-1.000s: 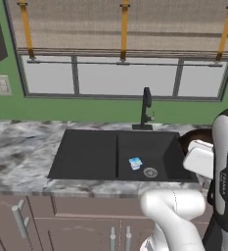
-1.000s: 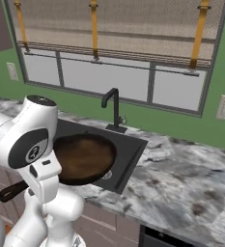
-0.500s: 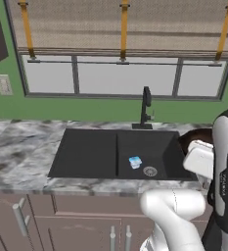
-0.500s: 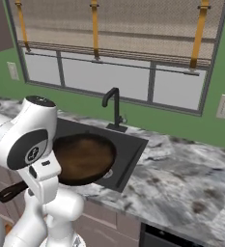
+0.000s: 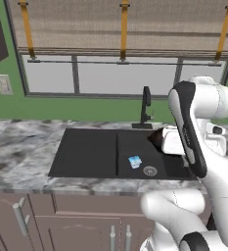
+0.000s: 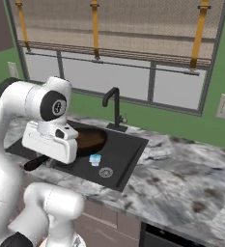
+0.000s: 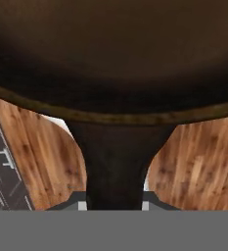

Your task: Pick the cup and pan and place them in the sink. Then turn on the water.

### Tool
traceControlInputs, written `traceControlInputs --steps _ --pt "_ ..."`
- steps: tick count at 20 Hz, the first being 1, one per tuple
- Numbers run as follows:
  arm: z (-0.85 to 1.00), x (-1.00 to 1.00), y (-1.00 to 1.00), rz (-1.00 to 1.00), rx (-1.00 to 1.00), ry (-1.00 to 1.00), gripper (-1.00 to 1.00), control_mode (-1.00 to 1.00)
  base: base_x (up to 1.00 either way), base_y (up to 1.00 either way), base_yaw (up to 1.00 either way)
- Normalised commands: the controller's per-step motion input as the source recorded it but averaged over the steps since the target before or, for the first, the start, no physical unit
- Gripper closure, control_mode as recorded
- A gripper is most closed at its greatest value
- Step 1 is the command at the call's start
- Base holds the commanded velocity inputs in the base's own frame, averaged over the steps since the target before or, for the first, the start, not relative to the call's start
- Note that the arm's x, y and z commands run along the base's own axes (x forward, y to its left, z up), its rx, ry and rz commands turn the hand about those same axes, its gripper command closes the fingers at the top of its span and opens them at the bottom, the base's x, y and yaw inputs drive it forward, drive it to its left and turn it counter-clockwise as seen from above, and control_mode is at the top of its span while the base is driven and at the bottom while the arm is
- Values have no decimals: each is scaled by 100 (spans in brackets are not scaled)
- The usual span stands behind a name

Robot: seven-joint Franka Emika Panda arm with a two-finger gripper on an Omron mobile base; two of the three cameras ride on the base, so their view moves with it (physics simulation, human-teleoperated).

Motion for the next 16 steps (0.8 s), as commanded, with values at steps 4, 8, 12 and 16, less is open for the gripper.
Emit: traceControlInputs --steps 4,8,12,16 --pt "-12 21 -2 6 0 11 100 -100 0 0 0" --pt "-58 0 -29 0 -1 0 100 -100 0 0 0" --pt "-67 22 -35 1 -3 0 100 -100 0 0 0" --pt "-42 28 -26 2 0 0 100 -100 0 0 0"
